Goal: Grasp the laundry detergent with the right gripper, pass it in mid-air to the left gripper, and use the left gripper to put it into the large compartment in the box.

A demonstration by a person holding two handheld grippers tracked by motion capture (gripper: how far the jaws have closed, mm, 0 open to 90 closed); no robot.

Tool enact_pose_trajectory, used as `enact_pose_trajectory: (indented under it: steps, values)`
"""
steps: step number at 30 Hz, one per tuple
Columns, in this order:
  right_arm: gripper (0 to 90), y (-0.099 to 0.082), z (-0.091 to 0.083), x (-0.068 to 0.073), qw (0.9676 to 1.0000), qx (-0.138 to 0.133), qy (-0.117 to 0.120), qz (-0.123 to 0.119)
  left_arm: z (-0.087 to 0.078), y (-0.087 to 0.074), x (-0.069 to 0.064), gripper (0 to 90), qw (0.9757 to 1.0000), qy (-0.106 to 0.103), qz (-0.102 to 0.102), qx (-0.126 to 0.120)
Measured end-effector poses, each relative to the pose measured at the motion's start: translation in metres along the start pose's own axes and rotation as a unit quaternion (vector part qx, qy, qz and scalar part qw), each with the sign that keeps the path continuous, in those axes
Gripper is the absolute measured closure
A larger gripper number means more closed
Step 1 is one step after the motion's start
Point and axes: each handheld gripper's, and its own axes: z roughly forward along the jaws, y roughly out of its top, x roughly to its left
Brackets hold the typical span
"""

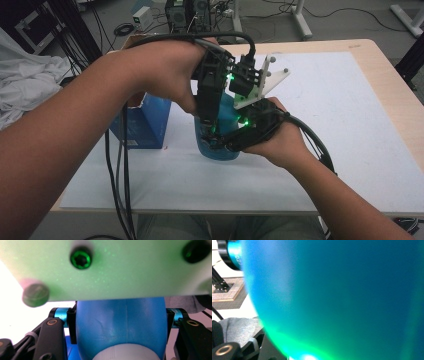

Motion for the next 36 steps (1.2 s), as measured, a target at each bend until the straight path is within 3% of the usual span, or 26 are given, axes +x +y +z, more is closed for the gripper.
enact_pose_trajectory:
  steps: [3, 9, 22, 36]
  values:
    - [44.3, 0.000, -0.002, 0.000, 1.0000, -0.003, 0.001, -0.002, -0.001, -0.001, 0.000, 39.5, 1.0000, 0.000, -0.004, -0.007]
    - [32.4, 0.002, -0.006, -0.001, 0.9999, -0.010, -0.007, 0.002, -0.001, -0.002, 0.002, 39.5, 0.9999, -0.001, -0.012, -0.011]
    - [22.9, 0.000, -0.016, 0.000, 0.9999, -0.002, -0.008, 0.005, -0.007, -0.009, 0.007, 39.4, 0.9997, -0.004, -0.022, -0.008]
    - [22.3, 0.000, -0.038, 0.000, 0.9997, 0.022, -0.004, -0.006, -0.020, -0.019, 0.013, 39.3, 0.9986, -0.009, -0.052, -0.001]
